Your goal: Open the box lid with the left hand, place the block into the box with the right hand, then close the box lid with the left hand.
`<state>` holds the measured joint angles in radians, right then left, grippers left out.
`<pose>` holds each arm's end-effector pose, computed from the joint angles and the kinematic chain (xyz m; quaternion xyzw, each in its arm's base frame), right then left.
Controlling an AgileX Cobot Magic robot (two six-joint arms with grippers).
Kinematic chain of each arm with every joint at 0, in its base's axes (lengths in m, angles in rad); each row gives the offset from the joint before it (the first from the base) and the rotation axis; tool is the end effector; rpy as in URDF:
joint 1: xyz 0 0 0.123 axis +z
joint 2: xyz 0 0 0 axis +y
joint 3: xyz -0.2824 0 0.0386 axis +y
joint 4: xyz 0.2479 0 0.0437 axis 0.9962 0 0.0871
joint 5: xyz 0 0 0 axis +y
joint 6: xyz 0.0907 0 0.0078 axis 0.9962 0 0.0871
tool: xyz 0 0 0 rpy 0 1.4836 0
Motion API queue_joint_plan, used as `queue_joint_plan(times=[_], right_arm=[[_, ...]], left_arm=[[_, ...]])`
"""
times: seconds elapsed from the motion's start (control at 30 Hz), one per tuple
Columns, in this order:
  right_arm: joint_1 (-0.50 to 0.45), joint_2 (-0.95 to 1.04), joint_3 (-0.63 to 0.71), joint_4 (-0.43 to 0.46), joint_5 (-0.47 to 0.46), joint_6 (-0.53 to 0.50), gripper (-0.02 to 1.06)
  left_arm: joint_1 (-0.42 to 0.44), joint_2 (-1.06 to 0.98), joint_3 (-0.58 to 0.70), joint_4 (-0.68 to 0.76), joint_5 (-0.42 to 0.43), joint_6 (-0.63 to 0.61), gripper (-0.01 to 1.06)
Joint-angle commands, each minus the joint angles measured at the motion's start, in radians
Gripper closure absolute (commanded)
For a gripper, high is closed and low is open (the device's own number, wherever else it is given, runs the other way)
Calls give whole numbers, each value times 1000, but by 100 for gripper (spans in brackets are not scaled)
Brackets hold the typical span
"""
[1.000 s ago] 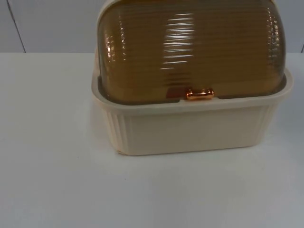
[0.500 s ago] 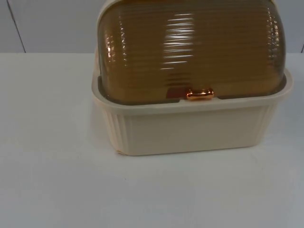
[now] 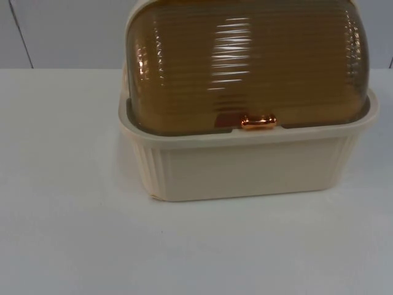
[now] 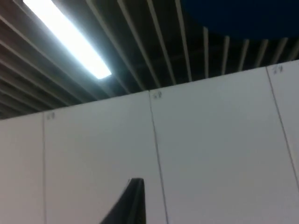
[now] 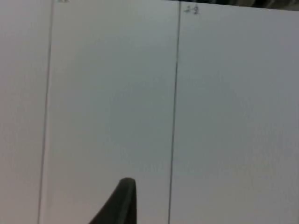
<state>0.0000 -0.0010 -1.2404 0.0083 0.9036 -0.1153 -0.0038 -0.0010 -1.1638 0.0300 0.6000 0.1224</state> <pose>-0.1606 0.0006 0.4474 -0.0326 0.5411 -0.0445 0.8392 -0.1523 0.0021 0.4615 0.0259 0.4426 0.0679 0.8938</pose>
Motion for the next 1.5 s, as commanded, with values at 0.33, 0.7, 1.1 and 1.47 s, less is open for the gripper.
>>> queue_joint_plan(times=[0.33, 0.7, 1.1, 1.47], right_arm=[[14, 1, -10, 67, 35, -32, 0], [14, 1, 132, 22, 151, 58, 0], [14, 1, 426, -8, 220, 148, 0], [14, 1, 679, -36, 203, 135, 0]], left_arm=[[-30, 1, -6, -30, 92, 0, 0], [-30, 1, 113, -22, 337, -56, 0], [-30, 1, 363, -52, 490, -85, 0], [-30, 1, 490, -30, 528, -85, 0]])
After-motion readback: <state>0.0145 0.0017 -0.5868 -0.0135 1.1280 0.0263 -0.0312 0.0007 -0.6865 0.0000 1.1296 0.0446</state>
